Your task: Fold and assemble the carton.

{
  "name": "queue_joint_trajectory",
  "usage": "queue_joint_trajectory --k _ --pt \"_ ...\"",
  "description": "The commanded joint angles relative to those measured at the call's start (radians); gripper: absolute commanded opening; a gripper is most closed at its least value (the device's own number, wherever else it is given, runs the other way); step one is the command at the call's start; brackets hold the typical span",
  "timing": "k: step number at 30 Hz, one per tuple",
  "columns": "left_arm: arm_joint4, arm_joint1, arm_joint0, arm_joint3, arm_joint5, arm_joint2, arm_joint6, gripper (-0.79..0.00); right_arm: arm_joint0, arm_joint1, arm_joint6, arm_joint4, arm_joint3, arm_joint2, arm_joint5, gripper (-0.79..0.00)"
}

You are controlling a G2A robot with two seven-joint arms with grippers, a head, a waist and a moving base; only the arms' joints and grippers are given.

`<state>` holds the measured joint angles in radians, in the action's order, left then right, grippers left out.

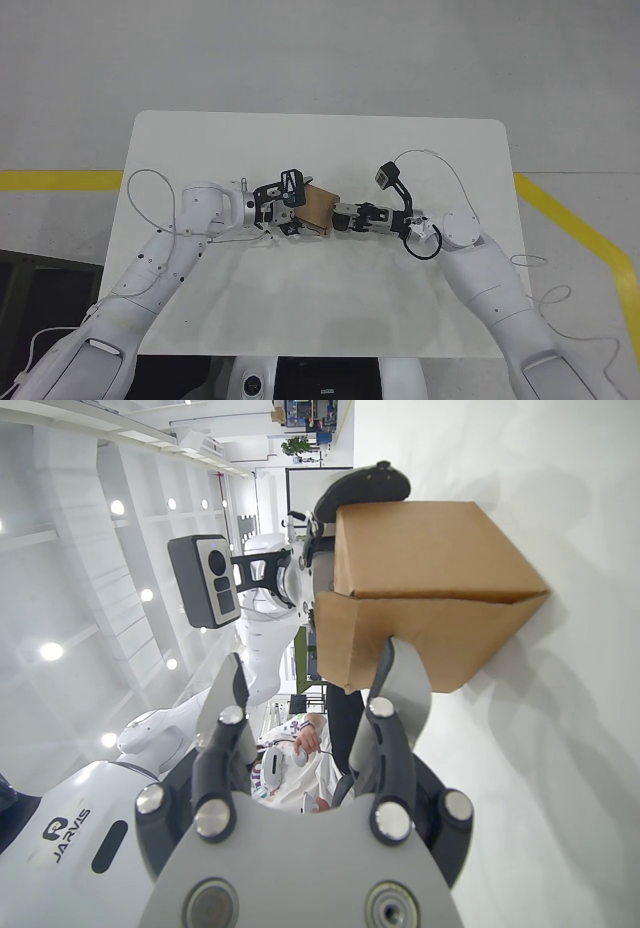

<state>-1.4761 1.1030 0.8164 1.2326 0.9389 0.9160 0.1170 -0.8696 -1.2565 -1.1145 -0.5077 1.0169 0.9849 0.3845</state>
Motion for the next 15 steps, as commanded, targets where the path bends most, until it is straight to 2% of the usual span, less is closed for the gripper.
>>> queue_joint_trajectory --k 1,15 --pt "-0.001 0.0 0.0 0.0 0.0 0.0 0.0 0.0 -0.004 0.001 0.004 0.01 0.001 0.002 -0.009 -0.459" --pt "-0.01 0.0 0.002 -0.002 0.003 0.0 0.003 0.0 -0.016 0.007 0.01 0.051 0.002 0.009 -0.058 -0.52"
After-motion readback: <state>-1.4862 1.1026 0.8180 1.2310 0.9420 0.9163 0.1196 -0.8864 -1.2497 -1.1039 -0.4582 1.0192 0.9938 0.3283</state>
